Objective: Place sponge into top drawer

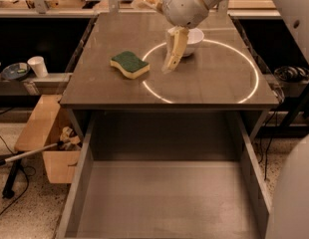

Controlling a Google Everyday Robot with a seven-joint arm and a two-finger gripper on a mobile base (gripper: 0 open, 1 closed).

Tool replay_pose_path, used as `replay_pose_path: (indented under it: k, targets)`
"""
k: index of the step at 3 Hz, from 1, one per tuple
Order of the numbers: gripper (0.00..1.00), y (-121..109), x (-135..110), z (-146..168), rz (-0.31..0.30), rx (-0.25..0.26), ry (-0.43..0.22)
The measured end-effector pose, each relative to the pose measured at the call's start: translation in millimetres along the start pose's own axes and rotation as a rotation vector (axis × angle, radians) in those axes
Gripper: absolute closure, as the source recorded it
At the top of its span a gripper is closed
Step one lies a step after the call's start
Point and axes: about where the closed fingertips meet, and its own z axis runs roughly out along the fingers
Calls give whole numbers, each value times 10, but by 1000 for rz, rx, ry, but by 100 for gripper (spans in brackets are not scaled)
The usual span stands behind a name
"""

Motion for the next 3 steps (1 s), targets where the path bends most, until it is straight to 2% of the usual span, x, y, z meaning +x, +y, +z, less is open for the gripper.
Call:
replay_pose_path:
  k: [1,2,3]
  targets:
    - [0,-30,23,66,10,-5,46]
    - [0,-241,77,292,57,21,69]
    - [0,-252,107,314,53,21,70]
